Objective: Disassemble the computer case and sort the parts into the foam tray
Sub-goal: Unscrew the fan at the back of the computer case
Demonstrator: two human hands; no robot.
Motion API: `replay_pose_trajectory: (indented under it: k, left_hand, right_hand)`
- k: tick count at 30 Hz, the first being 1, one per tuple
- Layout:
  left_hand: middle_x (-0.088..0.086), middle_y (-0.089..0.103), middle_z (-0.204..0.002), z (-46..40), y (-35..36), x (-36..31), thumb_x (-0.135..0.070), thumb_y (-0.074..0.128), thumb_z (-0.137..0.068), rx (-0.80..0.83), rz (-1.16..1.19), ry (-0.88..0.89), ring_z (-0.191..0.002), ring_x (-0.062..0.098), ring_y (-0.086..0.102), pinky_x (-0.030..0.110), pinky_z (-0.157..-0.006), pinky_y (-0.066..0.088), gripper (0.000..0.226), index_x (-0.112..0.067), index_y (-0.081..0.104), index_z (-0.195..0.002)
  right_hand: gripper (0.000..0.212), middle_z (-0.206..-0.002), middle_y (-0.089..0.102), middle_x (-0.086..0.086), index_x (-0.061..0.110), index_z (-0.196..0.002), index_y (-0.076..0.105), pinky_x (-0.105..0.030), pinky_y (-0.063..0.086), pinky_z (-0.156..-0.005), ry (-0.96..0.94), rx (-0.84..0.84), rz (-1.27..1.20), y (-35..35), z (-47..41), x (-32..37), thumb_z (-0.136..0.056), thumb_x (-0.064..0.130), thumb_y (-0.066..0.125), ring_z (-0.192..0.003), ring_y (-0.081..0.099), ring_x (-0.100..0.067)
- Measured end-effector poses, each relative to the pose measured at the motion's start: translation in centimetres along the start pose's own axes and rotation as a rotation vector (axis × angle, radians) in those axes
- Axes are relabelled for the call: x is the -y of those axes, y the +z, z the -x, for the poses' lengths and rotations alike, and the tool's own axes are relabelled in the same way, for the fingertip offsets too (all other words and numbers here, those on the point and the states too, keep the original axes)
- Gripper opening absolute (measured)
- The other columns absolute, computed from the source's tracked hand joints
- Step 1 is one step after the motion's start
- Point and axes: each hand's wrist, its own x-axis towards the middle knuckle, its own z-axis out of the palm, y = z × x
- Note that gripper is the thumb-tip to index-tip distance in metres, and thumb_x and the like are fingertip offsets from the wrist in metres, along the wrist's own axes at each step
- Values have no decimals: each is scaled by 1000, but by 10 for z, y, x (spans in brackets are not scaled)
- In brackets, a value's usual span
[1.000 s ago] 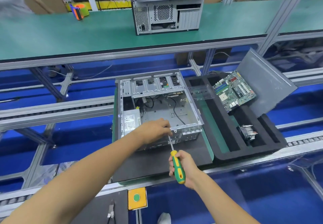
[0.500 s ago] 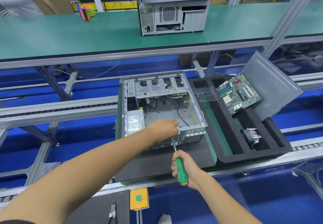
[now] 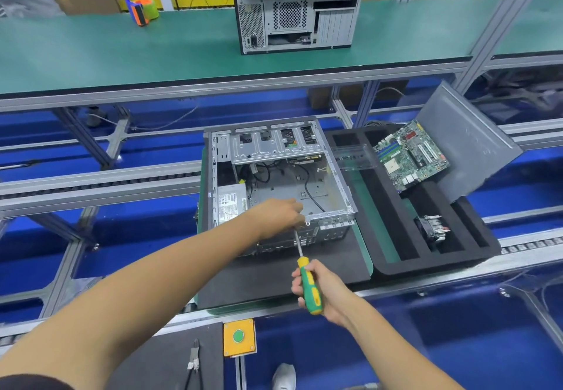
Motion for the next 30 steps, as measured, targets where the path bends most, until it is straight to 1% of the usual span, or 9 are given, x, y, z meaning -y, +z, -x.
replay_pose_trajectory:
  k: [2,6,9,12,18,22,27,29,30]
  left_hand:
    - [5,54,-117,0,0,1,-5,54,-99,1,1,6,-112,23,49,35,-64,37,23,-15,62,-118]
    - [4,53,-116,-1,-3,2,0,56,-96,16,-7,18,-111,23,48,35,-64,39,28,-16,61,-118]
    - [3,53,-115,-3,-2,1,-1,58,-96,26,-28,17,-109,23,49,34,-63,37,28,-17,61,-118]
    - [3,54,-113,-4,-1,2,-2,59,-95,22,-1,3,-106,23,50,33,-62,32,27,-19,63,-116]
    - [1,54,-111,-7,0,5,-4,61,-92,37,31,-7,-103,23,51,30,-52,19,26,-21,65,-112]
    - [2,53,-109,-5,2,5,-3,60,-92,26,53,-12,-101,25,50,31,-59,26,26,-20,63,-112]
    - [3,52,-114,-2,2,4,1,61,-91,33,39,-5,-103,26,50,35,-64,33,37,-20,60,-122]
    - [3,51,-116,-2,2,5,3,61,-90,31,32,-5,-105,25,50,35,-64,33,41,-21,59,-124]
    - [3,51,-116,-2,3,5,5,62,-89,30,28,-3,-105,25,50,35,-64,33,43,-21,59,-124]
  right_hand:
    - [16,-70,56,-10,8,-88,58,-29,50,-53,-40,-52,50,6,-1,3,-79,19,66,-59,59,-22]
    - [39,-61,53,-5,15,-84,48,-27,44,-48,-135,-134,158,13,-1,4,-56,20,74,-50,51,-20]
    - [35,-60,53,-4,14,-83,48,-29,44,-49,-162,-152,160,10,-2,2,-59,19,73,-48,48,-18]
    - [15,-64,49,-5,12,-78,54,-29,42,-50,-108,-63,57,9,0,6,-74,22,64,-49,44,-18]
    - [36,-69,49,-9,1,-83,67,-28,41,-49,-19,92,-15,-1,6,10,-87,25,42,-54,45,-18]
    - [39,-74,54,-7,1,-94,70,-29,48,-51,-3,110,-61,-7,3,3,-93,26,40,-60,55,-18]
    - [26,-77,67,-11,4,-91,69,-33,57,-57,-50,-29,103,-2,0,5,-95,23,51,-87,76,-31]
    - [11,-70,64,-12,6,-86,62,-30,54,-53,-100,-101,138,4,1,7,-85,16,63,-80,75,-36]
    - [15,-66,62,-11,8,-84,58,-28,51,-50,-130,-141,155,6,1,8,-77,14,69,-72,73,-34]
